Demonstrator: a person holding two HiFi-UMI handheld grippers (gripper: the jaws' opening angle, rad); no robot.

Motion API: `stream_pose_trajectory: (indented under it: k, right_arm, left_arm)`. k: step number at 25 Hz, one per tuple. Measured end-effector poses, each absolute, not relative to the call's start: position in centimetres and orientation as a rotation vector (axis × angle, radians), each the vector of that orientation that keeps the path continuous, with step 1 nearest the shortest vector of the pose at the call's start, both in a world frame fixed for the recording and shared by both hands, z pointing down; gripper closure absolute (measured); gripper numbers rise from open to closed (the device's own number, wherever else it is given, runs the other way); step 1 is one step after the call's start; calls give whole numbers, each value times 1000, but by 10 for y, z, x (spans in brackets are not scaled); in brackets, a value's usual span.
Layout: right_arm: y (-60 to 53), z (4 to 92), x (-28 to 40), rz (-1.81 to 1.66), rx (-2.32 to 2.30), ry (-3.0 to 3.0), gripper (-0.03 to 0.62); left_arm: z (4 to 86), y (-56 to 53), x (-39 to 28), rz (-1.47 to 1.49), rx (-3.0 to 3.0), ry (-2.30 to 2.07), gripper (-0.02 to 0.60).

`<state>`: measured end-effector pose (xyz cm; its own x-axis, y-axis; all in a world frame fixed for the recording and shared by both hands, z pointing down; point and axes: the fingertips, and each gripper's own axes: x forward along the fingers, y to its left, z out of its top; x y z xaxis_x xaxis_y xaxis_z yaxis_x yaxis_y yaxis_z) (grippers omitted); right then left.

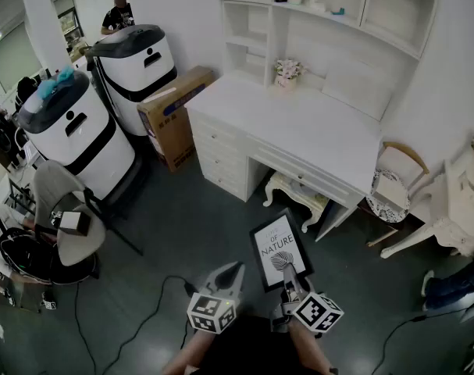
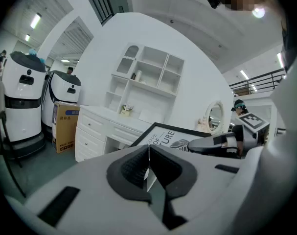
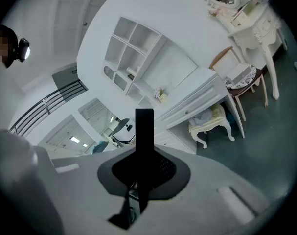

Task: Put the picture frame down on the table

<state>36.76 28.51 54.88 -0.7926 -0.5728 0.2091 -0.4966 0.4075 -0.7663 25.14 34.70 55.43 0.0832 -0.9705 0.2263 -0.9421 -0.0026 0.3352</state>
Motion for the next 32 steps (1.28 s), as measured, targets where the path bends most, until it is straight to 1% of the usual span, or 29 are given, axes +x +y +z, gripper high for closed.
stream_pose_trajectory:
  k: [17, 23, 32]
  right_arm:
    - [302, 541, 372, -1322, -907, 2549, 577]
    - [306, 553, 378, -1369, -946, 2523, 577]
    - [288, 553, 367, -1366, -949, 2508, 577]
  left_arm:
    - [558, 360, 263, -104, 1960, -1882, 568]
    - [566, 368, 264, -100, 1934, -1875, 569]
    - [567, 347, 257, -94, 1948, -1849, 568]
